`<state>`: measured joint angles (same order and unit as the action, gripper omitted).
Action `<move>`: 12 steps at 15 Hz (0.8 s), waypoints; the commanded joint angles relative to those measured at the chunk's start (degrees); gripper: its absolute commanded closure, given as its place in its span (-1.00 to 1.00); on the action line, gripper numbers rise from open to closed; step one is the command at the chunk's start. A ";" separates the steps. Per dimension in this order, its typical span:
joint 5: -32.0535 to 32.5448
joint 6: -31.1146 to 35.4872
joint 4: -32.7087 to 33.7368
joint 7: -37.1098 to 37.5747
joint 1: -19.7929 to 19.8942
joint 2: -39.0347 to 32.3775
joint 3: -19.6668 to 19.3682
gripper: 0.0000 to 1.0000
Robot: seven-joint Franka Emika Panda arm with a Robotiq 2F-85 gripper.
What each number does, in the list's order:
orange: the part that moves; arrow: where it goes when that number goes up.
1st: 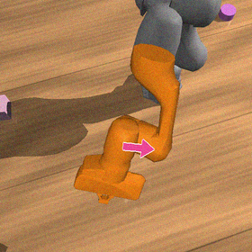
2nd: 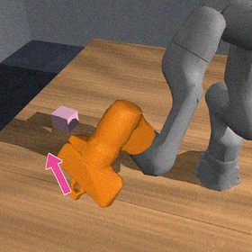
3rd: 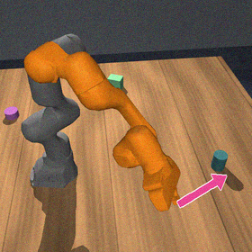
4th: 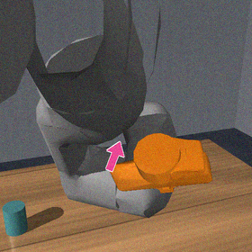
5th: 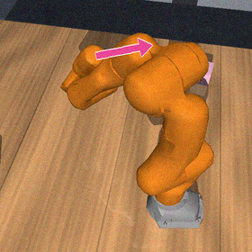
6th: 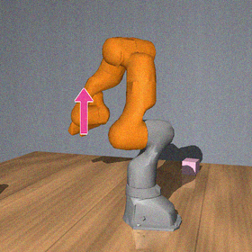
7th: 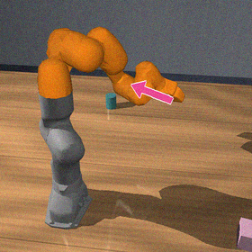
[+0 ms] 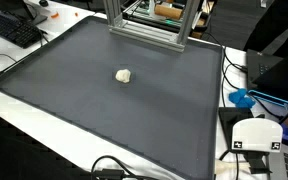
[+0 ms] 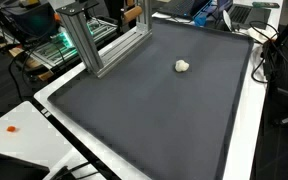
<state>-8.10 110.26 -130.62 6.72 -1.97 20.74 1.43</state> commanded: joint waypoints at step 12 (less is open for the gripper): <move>0.38 -5.59 -3.31 1.55 -2.57 8.18 4.81 -1.00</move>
<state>-8.11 106.74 -130.86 6.98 -3.47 23.56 4.62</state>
